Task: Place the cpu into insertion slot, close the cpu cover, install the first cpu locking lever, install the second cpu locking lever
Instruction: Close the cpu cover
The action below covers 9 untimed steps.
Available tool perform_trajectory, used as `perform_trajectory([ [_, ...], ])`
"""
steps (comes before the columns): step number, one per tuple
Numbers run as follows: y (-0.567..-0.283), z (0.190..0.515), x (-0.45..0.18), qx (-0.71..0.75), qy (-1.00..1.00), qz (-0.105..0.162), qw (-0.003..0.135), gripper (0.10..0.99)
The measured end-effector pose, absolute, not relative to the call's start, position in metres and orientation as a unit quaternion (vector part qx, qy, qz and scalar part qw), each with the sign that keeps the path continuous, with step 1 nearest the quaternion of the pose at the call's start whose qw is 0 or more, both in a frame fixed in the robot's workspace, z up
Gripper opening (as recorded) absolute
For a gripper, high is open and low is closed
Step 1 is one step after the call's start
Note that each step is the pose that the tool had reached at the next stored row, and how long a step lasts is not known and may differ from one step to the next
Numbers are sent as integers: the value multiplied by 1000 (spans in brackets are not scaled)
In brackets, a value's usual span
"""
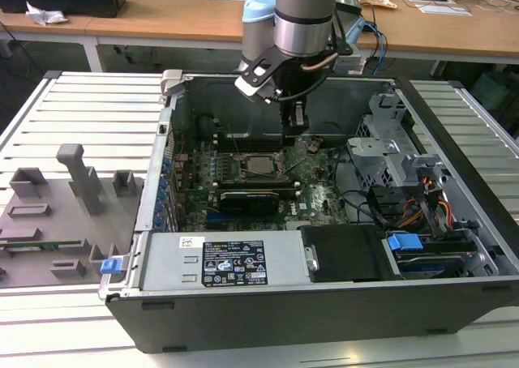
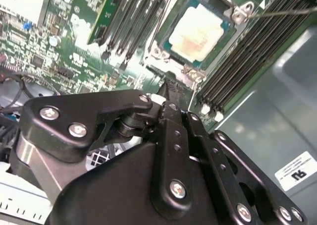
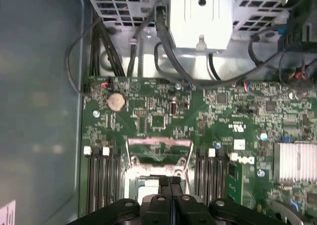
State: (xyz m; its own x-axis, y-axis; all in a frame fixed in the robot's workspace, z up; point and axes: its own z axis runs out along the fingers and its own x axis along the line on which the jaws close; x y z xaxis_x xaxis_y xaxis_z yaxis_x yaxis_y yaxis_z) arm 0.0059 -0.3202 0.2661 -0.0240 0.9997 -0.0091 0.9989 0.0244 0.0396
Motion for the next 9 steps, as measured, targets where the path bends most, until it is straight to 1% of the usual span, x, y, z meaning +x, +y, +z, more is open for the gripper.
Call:
perform_trajectory([
  [9, -316, 262, 18, 687, 727, 11, 18, 106],
])
